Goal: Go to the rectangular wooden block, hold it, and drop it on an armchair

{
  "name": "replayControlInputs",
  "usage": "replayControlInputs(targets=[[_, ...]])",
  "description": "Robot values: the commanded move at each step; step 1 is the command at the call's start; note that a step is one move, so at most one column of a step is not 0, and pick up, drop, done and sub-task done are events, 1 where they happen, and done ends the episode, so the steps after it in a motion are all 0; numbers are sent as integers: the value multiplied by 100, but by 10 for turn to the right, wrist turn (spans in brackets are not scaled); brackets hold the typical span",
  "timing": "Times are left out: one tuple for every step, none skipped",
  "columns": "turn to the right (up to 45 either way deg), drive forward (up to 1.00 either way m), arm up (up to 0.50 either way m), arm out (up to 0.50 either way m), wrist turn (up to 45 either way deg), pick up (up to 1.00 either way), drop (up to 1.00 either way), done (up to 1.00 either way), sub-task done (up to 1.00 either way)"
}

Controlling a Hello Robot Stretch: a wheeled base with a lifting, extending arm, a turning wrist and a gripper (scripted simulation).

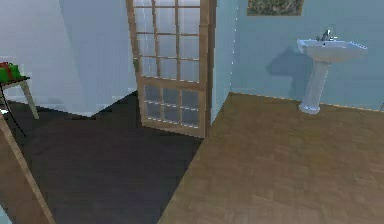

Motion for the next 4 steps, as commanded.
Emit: replayControlInputs(targets=[[0,45,0,0,0,0,0,0,0],[-240,0,0,0,0,0,0,0,0],[0,30,0,0,0,0,0,0,0],[390,0,0,0,0,0,0,0,0]])
